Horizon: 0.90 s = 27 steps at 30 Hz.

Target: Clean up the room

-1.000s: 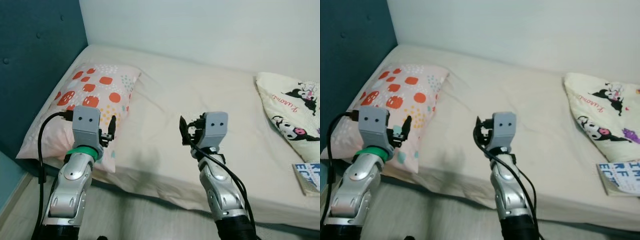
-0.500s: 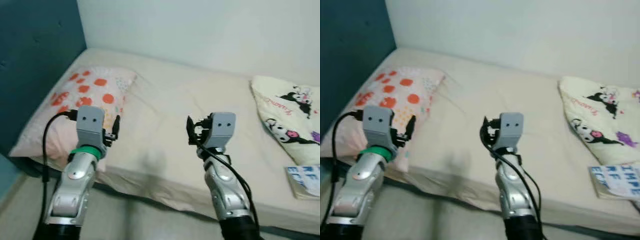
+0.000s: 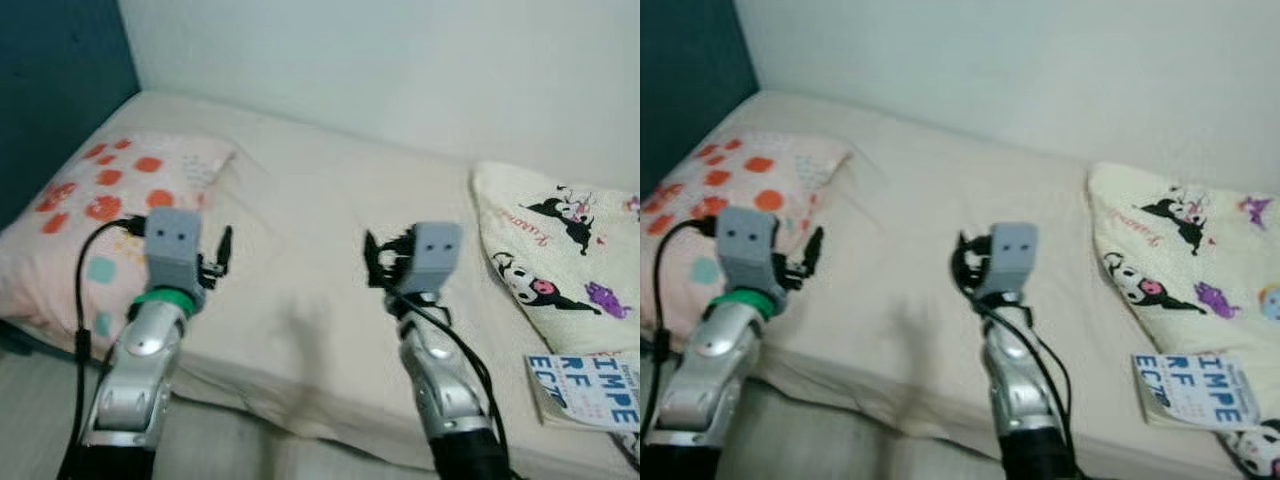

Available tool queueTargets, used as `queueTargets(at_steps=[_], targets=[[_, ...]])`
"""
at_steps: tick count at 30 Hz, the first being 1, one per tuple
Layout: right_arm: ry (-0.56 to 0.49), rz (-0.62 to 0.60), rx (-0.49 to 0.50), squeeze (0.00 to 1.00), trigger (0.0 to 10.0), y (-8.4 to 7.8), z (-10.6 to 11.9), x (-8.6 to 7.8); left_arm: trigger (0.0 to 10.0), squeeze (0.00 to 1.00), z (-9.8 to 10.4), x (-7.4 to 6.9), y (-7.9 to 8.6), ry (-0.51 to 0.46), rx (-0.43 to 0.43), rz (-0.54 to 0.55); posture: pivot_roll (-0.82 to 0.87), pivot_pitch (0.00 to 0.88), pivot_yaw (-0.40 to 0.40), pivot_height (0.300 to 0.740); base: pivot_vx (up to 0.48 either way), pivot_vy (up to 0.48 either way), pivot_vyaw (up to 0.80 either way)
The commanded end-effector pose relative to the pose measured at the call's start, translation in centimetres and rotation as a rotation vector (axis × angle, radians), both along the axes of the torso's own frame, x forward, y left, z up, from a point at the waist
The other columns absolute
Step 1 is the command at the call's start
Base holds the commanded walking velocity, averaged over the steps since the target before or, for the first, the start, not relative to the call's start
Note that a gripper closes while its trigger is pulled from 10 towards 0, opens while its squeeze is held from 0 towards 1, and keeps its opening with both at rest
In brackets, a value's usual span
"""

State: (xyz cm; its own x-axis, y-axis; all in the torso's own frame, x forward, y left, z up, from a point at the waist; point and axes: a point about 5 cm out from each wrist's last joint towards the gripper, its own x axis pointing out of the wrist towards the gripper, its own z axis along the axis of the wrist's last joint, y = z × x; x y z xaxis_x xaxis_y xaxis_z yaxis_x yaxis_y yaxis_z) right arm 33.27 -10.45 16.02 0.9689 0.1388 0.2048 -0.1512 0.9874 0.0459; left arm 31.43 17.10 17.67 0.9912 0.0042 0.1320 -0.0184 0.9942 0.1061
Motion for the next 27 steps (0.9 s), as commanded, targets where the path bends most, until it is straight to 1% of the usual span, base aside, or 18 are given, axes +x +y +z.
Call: queueTargets(at_steps=[1,6,8,9,11,14,20,25,26,27], targets=[[0.022,-0.039,-0.006,0.00,10.0,-1.2,-0.7,-0.1,10.0,0.00,-0.5,-0.1,-0.8,0.018,-0.014,-0.026,0.05,0.076,-0.013,0.740,0.274,-0.322,0.00],[0.023,-0.039,-0.006,0.00,10.0,-1.1,-0.7,-0.1,10.0,0.00,-0.6,-0.1,-0.9,0.021,-0.013,-0.035,0.05,0.078,-0.012,0.740,0.277,-0.324,0.00],[0.023,-0.040,-0.005,0.00,10.0,-1.2,-0.7,0.0,10.0,0.00,-0.6,-0.3,-1.4,0.025,-0.020,-0.088,0.05,0.079,-0.011,0.740,0.000,-0.352,0.00],[0.023,-0.040,-0.005,0.00,10.0,-1.2,-0.7,0.0,10.0,0.00,-0.6,-0.3,-1.4,0.025,-0.020,-0.088,0.05,0.079,-0.011,0.740,0.000,-0.352,0.00],[0.023,-0.041,-0.005,0.00,10.0,-1.2,-0.7,0.0,10.0,0.00,-0.8,-0.6,-1.9,0.038,-0.028,-0.132,0.05,0.079,-0.011,0.740,0.000,0.000,0.00],[0.023,-0.042,-0.004,0.00,10.0,-1.2,-0.7,-0.1,10.0,0.00,-1.1,-0.8,-2.2,0.055,-0.030,-0.147,0.05,0.079,-0.011,0.740,0.000,0.000,0.00],[0.022,-0.045,-0.003,0.00,10.0,-1.2,-0.7,0.0,10.0,0.00,-1.3,-0.9,-2.0,0.066,-0.024,-0.117,0.05,0.082,-0.008,0.740,0.000,0.000,0.00],[0.021,-0.044,0.000,0.00,10.0,-1.2,-0.7,0.0,10.0,0.00,-1.6,-0.8,-1.2,0.086,-0.041,-0.058,0.06,0.080,-0.006,0.740,0.000,0.000,0.00],[0.021,-0.044,0.000,0.00,10.0,-1.2,-0.7,0.0,10.0,0.00,-1.7,-0.7,-1.1,0.093,-0.031,-0.044,0.06,0.080,-0.006,0.740,0.000,0.000,0.00],[0.020,-0.044,0.000,0.00,10.0,-1.2,-0.7,0.0,10.0,0.00,-1.9,-0.8,-1.0,0.098,0.022,-0.023,0.06,0.081,-0.006,0.740,0.000,0.000,0.00]])
